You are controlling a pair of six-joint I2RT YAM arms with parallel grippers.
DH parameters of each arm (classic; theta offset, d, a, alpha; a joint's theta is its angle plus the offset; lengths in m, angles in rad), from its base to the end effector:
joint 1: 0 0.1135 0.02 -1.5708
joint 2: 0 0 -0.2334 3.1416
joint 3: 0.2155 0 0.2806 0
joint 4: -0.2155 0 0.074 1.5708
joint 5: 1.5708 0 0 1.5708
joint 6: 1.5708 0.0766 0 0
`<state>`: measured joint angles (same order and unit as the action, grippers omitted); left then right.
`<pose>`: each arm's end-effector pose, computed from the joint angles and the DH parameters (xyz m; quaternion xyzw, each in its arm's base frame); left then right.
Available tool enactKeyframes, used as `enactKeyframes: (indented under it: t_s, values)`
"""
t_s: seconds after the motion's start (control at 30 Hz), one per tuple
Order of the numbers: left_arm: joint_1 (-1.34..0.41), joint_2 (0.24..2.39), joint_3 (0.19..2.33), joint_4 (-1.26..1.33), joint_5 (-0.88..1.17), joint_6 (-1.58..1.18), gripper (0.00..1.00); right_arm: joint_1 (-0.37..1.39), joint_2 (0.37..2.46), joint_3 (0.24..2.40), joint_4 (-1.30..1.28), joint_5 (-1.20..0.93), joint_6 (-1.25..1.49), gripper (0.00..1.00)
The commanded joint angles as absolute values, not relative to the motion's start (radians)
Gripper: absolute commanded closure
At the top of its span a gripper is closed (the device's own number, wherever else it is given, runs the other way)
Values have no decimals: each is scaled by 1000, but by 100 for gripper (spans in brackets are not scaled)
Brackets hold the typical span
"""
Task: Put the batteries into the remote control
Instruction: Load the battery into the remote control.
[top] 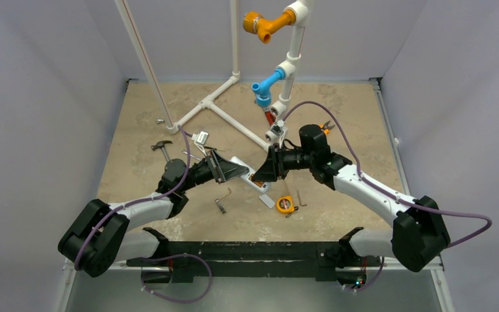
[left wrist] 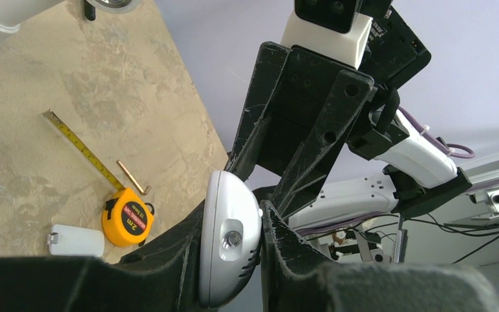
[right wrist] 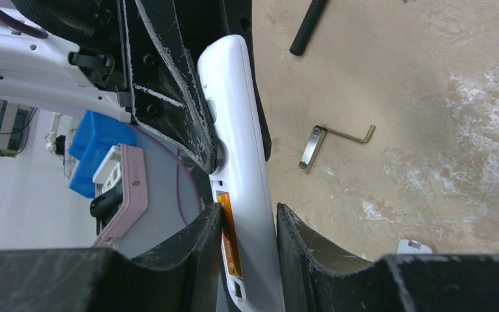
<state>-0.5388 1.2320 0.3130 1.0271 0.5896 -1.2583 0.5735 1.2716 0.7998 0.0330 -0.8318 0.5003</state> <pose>0.2299 -0.1870 0.1670 -0.0226 0.6743 -0.6781 0.2917 0.2518 0.2300 0.2120 -0.2448 0.7637 0.5439 0.2471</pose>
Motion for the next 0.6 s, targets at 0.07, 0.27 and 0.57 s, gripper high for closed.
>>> enactKeyframes:
  t_s: [0.07,0.27,0.57]
  values:
    - [-542,1203,365,1087,589,-1245,100,614,1289,865,-81,-694,389,73]
    - [-542,1203,356,1090,588,-1243,100,634,1290,882,-109,-671,374,60]
    - [-542,1205,333,1079,564,-1227,100,634,1200,884,-78,-606,392,41]
